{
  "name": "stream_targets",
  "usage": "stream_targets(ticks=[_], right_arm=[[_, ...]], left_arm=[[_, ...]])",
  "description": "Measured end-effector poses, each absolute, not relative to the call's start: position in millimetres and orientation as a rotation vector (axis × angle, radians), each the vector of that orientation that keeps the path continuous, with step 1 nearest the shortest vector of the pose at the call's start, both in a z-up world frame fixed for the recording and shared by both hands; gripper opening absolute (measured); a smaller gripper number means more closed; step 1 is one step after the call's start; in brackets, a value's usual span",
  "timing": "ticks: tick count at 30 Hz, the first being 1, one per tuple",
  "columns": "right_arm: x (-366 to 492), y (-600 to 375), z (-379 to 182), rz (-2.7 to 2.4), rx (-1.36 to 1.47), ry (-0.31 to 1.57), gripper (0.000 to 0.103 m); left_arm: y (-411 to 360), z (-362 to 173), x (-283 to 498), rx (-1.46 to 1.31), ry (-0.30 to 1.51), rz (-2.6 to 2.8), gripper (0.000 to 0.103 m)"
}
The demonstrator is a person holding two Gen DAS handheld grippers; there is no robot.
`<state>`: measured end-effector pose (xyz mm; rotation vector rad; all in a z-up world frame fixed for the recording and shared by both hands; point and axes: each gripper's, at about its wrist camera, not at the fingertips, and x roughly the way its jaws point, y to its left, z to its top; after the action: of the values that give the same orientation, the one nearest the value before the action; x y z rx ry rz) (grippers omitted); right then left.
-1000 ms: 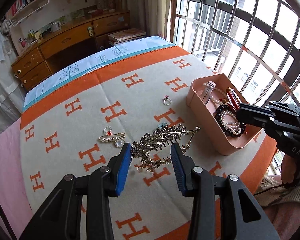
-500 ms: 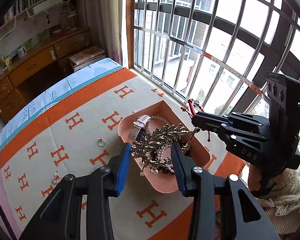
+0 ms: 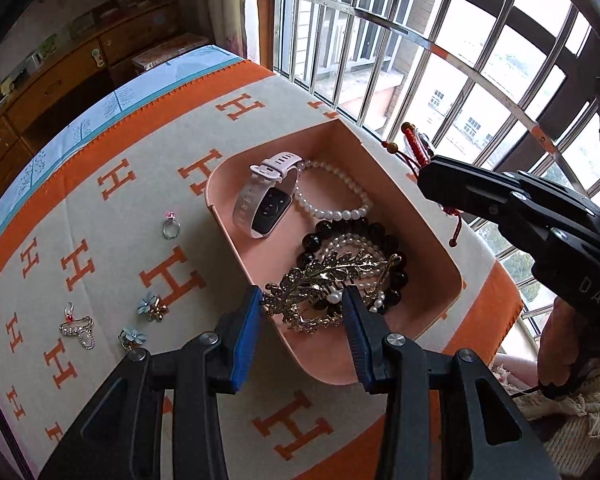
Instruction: Organize jewelry
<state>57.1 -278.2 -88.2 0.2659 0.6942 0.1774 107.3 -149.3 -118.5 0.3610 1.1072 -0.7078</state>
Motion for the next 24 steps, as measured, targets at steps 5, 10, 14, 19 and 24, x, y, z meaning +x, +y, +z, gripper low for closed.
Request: stream_targets(ticks=[5, 10, 14, 19, 24], right_arm=[[60, -267, -95, 0.201, 0.248, 0.714, 0.006], [64, -259, -104, 0.212, 0.24, 0.739, 0.006], [68, -254, -111, 0.21, 0.236, 0.757, 0.006], [76, -247, -114, 0.203, 0.219, 0.768, 0.006], [91, -246, -113, 0.154, 0.197, 0.765, 0.008]], left_arm=[[-139, -121, 104, 0.351, 1.094, -0.698, 0.06], [-125, -113, 98, 0.327, 1.052, -0.672, 0.062], [-109, -111, 91, 0.301, 1.037, -0.64, 0.063], [-88, -104, 79, 0.3, 0.982, -0.583, 0.068], [-65, -95, 75, 0.28, 0.949, -0.53, 0.069]])
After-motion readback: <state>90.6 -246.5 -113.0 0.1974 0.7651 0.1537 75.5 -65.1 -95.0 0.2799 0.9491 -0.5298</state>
